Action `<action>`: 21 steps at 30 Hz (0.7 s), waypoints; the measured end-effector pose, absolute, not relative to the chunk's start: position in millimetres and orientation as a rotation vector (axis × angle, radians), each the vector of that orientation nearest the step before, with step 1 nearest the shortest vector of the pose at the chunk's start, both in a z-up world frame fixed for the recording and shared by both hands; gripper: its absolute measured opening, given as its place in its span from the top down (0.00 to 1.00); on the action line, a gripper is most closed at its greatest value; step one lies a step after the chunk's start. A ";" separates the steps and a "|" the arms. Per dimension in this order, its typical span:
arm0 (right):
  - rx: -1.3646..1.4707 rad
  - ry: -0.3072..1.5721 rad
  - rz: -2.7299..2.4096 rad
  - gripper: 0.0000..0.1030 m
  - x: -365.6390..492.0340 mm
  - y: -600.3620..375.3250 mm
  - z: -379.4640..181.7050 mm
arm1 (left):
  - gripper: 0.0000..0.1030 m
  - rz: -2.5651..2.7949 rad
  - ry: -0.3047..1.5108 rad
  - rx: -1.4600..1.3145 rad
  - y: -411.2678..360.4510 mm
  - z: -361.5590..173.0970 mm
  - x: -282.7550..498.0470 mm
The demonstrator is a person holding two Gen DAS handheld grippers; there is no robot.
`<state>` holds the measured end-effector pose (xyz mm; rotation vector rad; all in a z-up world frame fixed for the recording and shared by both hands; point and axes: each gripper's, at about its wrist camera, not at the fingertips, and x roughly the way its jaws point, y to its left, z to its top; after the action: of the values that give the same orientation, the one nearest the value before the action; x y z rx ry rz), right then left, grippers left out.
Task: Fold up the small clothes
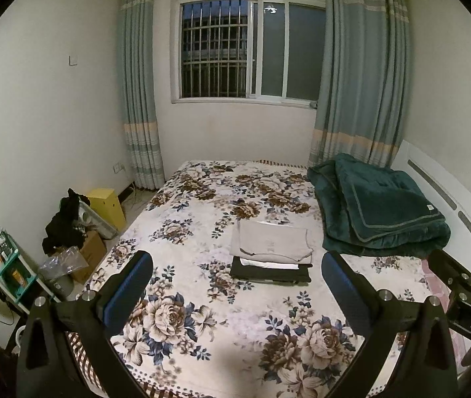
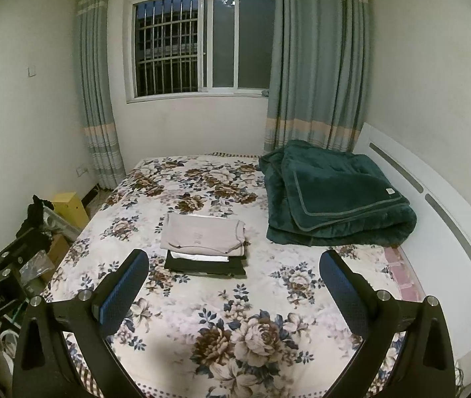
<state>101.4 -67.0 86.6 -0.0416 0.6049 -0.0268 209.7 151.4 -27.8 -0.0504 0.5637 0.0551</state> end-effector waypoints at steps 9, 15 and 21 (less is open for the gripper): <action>-0.036 0.601 -0.026 0.00 102.4 -63.4 86.4 | 0.00 0.062 0.560 -0.055 155.2 -26.4 207.9; -0.038 0.600 -0.024 0.00 102.6 -59.2 85.8 | 0.00 0.060 0.559 -0.055 157.9 -24.6 208.8; -0.036 0.600 -0.021 0.00 103.4 -55.8 86.0 | 0.00 0.062 0.561 -0.058 156.8 -24.0 208.5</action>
<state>103.4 -55.8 86.0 -0.0361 0.6004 -0.0209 208.5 156.8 -24.0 -0.0575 0.5607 0.0618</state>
